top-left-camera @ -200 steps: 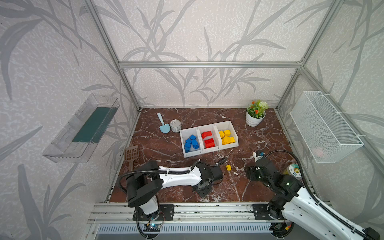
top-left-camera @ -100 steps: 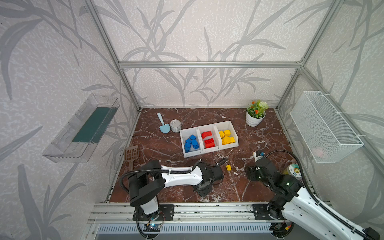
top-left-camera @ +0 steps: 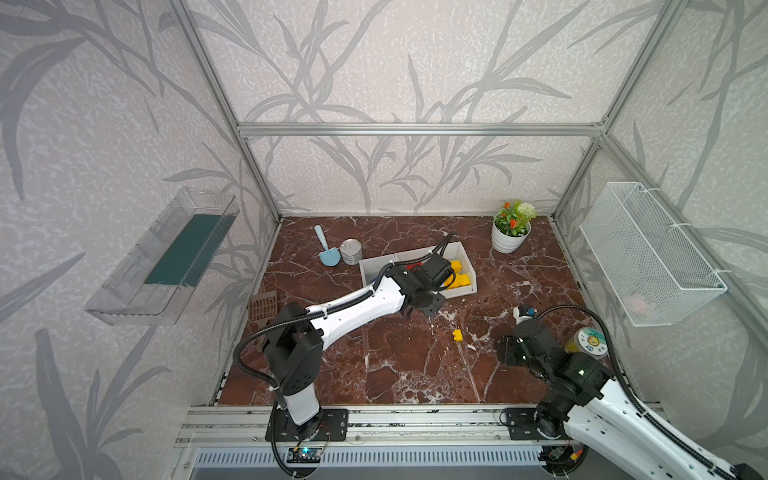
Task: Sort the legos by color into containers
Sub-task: 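Carry the red brick with the left gripper into the middle compartment, release, then grasp the loose yellow brick with the right gripper while the left gripper withdraws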
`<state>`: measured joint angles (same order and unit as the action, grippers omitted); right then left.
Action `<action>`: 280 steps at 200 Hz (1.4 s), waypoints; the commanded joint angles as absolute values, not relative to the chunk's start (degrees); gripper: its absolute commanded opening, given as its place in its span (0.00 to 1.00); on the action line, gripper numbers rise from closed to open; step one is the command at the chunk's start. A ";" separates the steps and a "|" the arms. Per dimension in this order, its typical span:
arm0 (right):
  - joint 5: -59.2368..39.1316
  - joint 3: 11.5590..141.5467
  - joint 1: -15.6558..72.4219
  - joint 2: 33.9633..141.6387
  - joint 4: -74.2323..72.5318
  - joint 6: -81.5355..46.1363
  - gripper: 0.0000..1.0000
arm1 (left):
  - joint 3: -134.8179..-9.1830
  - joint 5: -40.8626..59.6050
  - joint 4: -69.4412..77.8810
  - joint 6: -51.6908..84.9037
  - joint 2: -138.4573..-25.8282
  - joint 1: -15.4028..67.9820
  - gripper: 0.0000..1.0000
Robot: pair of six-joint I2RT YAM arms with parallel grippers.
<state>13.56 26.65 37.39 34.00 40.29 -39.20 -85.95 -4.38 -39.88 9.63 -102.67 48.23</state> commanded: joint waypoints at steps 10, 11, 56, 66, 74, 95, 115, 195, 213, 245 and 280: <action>14.60 30.10 37.14 36.88 40.19 -40.02 0.60 | -92.71 -4.28 -38.54 6.06 -109.91 43.08 0.42; 14.59 30.17 37.12 37.03 40.13 -39.96 0.59 | -92.85 -4.21 -38.38 6.11 -110.06 42.94 0.42; 13.45 34.07 36.92 45.47 38.83 -37.11 0.60 | -98.09 -1.61 -35.01 7.66 -116.51 38.86 0.43; 13.45 34.70 36.93 46.75 38.39 -36.83 0.60 | -99.26 -1.79 -35.24 7.85 -117.60 38.53 0.43; 13.43 35.00 36.92 47.63 37.91 -36.88 0.60 | -99.94 -1.81 -35.23 8.12 -118.25 38.20 0.43; 13.27 35.94 36.38 49.45 37.27 -34.30 0.61 | -100.63 -1.42 -34.73 9.06 -118.97 37.21 0.48; 12.45 36.66 35.70 50.85 36.74 -33.36 0.62 | -100.42 -0.88 -34.37 9.62 -118.93 36.48 0.54; 8.40 38.27 34.93 60.42 31.61 -31.83 0.62 | -92.11 1.57 -29.11 13.09 -111.86 34.39 0.58; 7.04 39.09 34.96 63.17 29.78 -31.06 0.62 | -88.64 1.84 -27.43 13.67 -108.85 33.84 0.58; 1.91 42.04 35.01 70.27 28.12 -28.95 0.61 | -82.65 1.53 -25.29 14.80 -103.43 33.01 0.59; -0.50 44.63 35.26 78.50 27.23 -28.43 0.59 | -76.76 0.91 -23.22 16.23 -98.27 32.15 0.59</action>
<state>2.42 42.76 35.18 74.81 28.56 -29.69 -79.72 1.45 -25.56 14.66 -101.67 32.80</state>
